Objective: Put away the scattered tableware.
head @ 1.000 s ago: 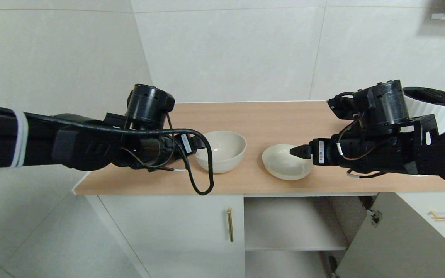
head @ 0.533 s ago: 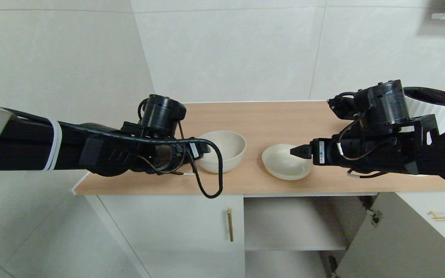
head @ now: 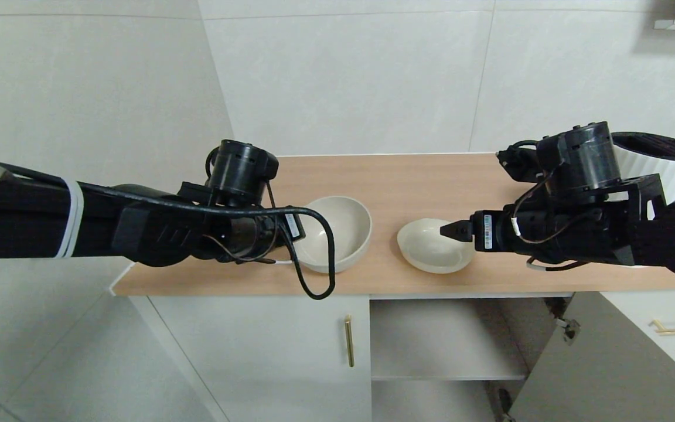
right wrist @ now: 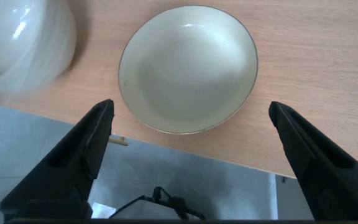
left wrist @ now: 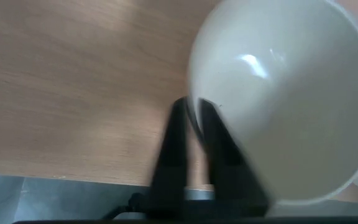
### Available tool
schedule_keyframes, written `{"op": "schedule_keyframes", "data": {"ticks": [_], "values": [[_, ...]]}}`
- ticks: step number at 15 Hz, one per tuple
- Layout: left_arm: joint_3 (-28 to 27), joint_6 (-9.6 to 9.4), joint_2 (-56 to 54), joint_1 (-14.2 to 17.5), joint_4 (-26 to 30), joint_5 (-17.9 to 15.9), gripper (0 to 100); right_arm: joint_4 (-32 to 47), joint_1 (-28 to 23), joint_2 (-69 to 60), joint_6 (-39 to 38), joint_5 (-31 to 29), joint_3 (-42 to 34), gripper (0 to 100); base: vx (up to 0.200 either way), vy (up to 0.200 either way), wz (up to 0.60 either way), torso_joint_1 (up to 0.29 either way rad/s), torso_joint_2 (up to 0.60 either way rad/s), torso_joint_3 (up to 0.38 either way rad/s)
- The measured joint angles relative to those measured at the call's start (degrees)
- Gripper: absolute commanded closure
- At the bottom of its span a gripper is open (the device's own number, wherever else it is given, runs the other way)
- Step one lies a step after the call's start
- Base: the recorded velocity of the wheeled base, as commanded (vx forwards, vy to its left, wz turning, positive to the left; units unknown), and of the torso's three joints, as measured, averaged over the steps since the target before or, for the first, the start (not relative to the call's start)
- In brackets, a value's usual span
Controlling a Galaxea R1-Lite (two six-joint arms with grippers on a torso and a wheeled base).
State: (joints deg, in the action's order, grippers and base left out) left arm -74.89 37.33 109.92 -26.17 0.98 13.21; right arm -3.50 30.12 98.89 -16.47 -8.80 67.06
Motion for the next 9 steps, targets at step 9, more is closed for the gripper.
{"op": "schedule_keyframes", "data": {"ticks": [9], "values": [[2.01, -0.63, -3.52, -0.04, -0.09, -0.63, 100, 0.02, 0.0, 1.96, 0.05, -3.62, 1.01, 0, 0.0, 0.0, 0.0, 0.0, 0.0, 0.0]]}}
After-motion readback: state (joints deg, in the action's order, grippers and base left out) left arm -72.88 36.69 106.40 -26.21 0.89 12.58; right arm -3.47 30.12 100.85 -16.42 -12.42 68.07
